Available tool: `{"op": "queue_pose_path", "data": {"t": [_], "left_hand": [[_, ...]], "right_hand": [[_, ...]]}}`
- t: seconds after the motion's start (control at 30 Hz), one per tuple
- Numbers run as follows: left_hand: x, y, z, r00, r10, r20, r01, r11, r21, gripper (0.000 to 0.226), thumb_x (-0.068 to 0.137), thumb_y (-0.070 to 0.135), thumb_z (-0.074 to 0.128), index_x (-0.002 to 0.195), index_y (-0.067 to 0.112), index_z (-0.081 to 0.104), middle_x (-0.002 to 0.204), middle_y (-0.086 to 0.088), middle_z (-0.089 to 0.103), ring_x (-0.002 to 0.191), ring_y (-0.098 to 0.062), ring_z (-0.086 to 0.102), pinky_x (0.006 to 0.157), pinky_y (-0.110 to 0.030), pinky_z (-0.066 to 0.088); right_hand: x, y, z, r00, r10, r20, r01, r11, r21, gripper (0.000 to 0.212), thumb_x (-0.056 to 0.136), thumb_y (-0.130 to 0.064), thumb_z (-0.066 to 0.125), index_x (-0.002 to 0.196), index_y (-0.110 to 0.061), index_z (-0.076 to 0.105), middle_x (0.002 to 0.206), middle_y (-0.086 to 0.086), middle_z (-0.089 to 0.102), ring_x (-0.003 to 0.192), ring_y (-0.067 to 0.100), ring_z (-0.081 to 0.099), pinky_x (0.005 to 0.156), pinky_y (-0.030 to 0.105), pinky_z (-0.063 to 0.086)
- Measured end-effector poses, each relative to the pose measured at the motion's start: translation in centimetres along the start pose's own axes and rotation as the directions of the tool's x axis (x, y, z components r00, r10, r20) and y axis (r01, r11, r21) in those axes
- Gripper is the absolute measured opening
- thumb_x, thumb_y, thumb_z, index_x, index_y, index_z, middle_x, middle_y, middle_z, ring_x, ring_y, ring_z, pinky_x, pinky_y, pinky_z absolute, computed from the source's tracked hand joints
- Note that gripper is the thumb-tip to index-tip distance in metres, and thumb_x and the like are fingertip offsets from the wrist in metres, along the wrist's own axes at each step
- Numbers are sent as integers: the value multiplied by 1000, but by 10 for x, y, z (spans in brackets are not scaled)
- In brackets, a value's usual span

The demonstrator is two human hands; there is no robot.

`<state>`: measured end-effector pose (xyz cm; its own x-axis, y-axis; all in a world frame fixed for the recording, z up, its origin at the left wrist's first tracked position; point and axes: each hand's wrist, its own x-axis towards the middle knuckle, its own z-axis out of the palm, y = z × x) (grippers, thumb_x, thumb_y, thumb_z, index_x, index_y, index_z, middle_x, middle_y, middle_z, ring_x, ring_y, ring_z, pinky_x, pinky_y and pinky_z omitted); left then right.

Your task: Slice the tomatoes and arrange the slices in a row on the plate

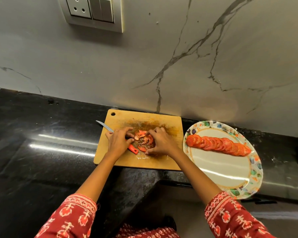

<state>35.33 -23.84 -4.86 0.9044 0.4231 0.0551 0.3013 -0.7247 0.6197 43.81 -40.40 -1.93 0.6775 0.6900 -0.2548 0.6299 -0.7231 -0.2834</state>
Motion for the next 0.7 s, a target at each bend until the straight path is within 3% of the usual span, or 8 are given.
{"op": "queue_pose_path", "data": {"t": [0.17,0.3,0.47,0.5,0.6,0.63,0.7], "left_hand": [[4,11,2,998,41,43,-40,999,-26,39,86,19,63,123,28,56,98,12,71,115,-10,51,82,-32,17],[-1,6,-1,998,36,-58,-39,998,-42,37,84,11,63,118,26,60,96,11,70,108,-11,54,76,-29,14],[-7,6,-2,995,61,-82,-66,996,-56,35,80,26,70,114,26,62,87,12,69,101,-9,54,72,-27,13],[-8,8,-1,995,63,-76,-67,996,-55,35,80,27,69,114,26,62,85,12,69,100,-10,54,72,-27,13],[-9,9,6,988,109,-107,-113,993,-35,30,82,28,67,111,22,64,86,8,67,96,-15,56,78,-29,18],[-10,10,7,981,145,-131,-149,989,-24,30,82,28,67,110,19,64,92,4,66,97,-17,56,81,-30,20],[-13,12,10,958,214,-189,-216,976,13,32,84,24,66,114,14,62,105,-3,62,102,-21,55,90,-33,26]], "right_hand": [[1,3,3,964,69,-255,-48,995,89,33,86,-23,64,118,-17,56,118,6,53,115,21,43,92,30,38],[1,9,-5,937,101,-335,-48,985,163,29,87,-6,56,115,-13,60,116,6,58,114,20,45,90,28,38],[-5,16,-14,770,194,-607,-23,960,278,12,89,-13,58,100,-11,63,97,4,64,97,18,54,71,20,37],[-5,15,-14,785,192,-589,-17,957,289,11,89,-14,58,99,-10,62,97,5,63,95,18,55,71,20,37],[-4,14,-7,923,116,-367,-48,981,189,21,89,-18,60,108,-9,61,108,7,60,106,21,51,83,25,40],[-6,13,-6,927,109,-359,-54,985,161,24,89,-18,60,111,-9,61,110,8,59,109,21,50,86,27,40],[-12,7,-9,846,118,-520,-27,983,180,22,88,-15,59,108,-8,63,106,9,61,103,23,52,82,28,42]]}}
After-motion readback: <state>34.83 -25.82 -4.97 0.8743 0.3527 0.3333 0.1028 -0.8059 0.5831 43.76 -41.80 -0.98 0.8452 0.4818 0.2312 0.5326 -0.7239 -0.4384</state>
